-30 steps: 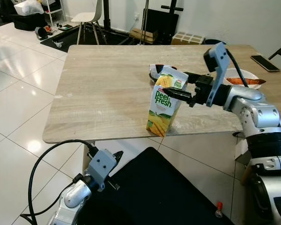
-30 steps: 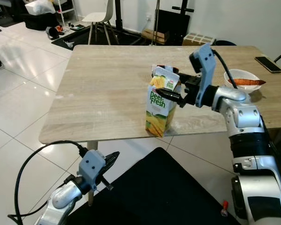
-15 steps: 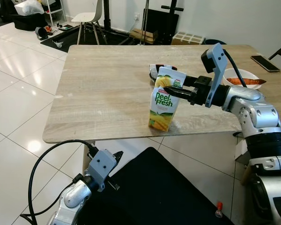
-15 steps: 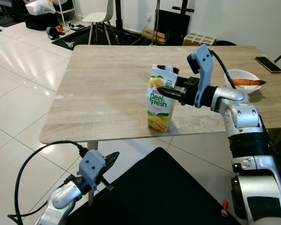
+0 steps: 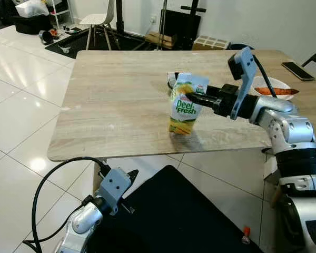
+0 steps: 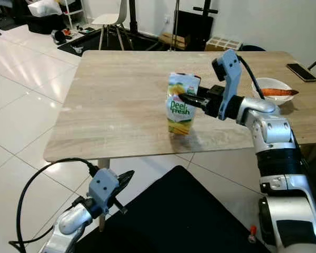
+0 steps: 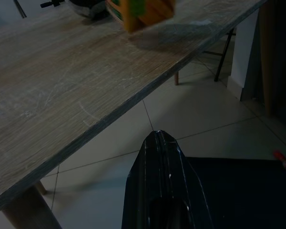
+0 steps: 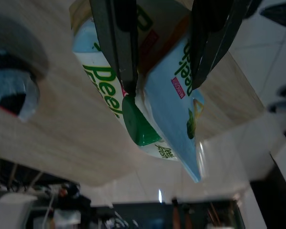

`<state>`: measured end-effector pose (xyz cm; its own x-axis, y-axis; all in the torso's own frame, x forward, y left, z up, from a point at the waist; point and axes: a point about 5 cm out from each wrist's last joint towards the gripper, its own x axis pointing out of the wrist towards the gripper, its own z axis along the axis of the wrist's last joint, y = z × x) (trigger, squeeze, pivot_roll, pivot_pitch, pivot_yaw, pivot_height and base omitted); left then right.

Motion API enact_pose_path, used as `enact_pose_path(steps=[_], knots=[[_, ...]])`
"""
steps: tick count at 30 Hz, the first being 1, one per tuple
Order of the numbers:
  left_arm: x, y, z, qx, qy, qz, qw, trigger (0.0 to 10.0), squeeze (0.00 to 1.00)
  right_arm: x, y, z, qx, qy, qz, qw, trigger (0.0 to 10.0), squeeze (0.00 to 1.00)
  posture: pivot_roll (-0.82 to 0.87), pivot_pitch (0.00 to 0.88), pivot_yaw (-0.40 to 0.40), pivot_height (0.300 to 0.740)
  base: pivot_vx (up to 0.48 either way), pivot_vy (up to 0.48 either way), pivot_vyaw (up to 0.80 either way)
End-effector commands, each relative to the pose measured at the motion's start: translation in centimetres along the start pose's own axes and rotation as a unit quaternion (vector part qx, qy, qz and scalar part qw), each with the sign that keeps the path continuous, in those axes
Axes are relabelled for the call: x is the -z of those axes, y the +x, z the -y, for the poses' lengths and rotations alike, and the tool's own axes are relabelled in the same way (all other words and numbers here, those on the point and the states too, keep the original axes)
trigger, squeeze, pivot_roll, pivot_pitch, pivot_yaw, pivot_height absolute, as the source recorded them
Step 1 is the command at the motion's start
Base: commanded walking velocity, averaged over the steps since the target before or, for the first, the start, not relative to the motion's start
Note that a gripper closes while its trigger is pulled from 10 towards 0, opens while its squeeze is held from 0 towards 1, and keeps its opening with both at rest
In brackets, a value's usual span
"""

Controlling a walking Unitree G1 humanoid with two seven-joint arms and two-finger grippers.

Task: Restocking fridge

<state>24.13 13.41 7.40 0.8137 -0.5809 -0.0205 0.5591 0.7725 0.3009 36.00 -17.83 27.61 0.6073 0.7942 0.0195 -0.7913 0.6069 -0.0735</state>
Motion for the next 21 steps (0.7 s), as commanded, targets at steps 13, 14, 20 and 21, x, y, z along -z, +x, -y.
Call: enact_pose_path(steps=[13,14,20,21], knots=[[0.5,-0.2,0.1,0.0,-0.005,-0.01,1.0,10.0,0.0,-1.9,-1.6,-0.4,-0.1,0.039,0.093,0.99,10.0,0.0,-0.04,0.068,-0.055,0.74,0.0,0.0,0.0],[0.5,-0.3,0.1,-0.001,-0.013,-0.01,1.0,10.0,0.0,-2.3,-2.3,-0.7,-0.139,0.065,0.123,0.98,10.0,0.0,-0.04,0.069,-0.052,0.74,0.0,0.0,0.0],[1.6,-0.8,0.8,0.022,-0.041,-0.03,0.998,10.0,0.0,-3.0,-3.9,-2.4,-0.27,0.133,0.191,0.934,10.0,0.0,-0.04,0.075,-0.05,0.74,0.0,0.0,0.0],[1.9,-1.0,1.0,0.026,-0.043,-0.037,0.998,10.0,0.0,-2.8,-4.1,-2.8,-0.286,0.134,0.186,0.93,10.0,0.0,-0.04,0.078,-0.05,0.74,0.0,0.0,0.0]])
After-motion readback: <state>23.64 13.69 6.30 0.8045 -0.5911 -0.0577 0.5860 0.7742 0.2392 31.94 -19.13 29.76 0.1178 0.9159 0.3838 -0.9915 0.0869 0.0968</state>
